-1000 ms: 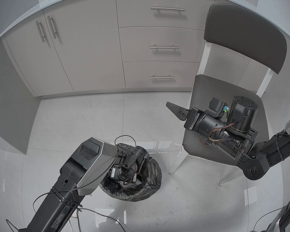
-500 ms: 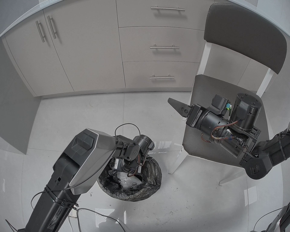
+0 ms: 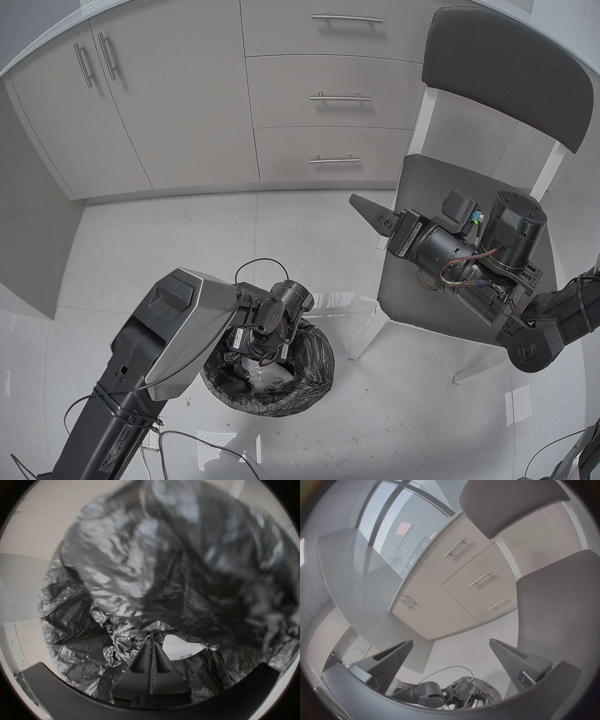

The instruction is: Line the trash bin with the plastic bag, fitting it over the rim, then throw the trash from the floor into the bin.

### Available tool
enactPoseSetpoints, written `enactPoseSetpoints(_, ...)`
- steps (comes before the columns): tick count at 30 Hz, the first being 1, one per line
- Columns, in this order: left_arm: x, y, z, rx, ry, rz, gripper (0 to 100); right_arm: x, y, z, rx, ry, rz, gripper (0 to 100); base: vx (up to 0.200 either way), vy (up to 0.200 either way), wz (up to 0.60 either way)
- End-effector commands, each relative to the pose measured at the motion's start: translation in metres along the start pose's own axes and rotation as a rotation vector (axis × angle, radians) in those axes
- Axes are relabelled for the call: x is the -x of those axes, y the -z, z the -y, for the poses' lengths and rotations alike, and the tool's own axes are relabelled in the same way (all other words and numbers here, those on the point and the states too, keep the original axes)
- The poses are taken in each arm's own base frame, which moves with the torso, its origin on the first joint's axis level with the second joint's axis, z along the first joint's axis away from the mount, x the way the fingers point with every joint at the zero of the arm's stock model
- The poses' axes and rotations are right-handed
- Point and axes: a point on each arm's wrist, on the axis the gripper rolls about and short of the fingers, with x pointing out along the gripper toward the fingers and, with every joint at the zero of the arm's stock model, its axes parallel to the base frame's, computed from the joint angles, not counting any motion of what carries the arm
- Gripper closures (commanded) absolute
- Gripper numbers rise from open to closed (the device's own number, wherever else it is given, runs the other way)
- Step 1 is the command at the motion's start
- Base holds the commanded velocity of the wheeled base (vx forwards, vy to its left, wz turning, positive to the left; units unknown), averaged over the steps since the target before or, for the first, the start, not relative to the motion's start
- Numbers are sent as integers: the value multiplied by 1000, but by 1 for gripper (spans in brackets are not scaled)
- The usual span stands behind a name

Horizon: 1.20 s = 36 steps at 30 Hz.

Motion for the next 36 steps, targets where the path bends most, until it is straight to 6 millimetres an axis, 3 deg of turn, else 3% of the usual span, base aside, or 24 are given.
enactPoseSetpoints(1, -31, 8, 3, -46, -5, 1, 100, 0, 6, 3, -2, -15, 20, 0, 0, 0, 0)
enactPoseSetpoints(5, -53, 10, 6, -81, 3, 42, 100, -2, 10, 5, 0, -16, 23, 0, 0, 0, 0)
enactPoseSetpoints(11, -66, 16, 10, -87, 1, 40, 100, -2, 8, 5, -2, -18, 29, 0, 0, 0, 0)
enactPoseSetpoints(21, -59, 13, 10, -86, 5, 52, 100, -3, 8, 5, -2, -19, 31, 0, 0, 0, 0)
enactPoseSetpoints(29, -1, 1, 29, -124, 19, 133, 100, -2, 8, 5, -2, -17, 28, 0, 0, 0, 0)
enactPoseSetpoints(30, -1, 1, 29, -124, 19, 133, 100, -2, 8, 5, -2, -17, 28, 0, 0, 0, 0)
enactPoseSetpoints(31, 18, 0, 34, -146, 22, 142, 100, -2, 9, 5, -1, -15, 24, 0, 0, 0, 0)
enactPoseSetpoints(36, 46, -7, 32, -172, 32, 171, 100, -2, 9, 5, 0, -15, 24, 0, 0, 0, 0)
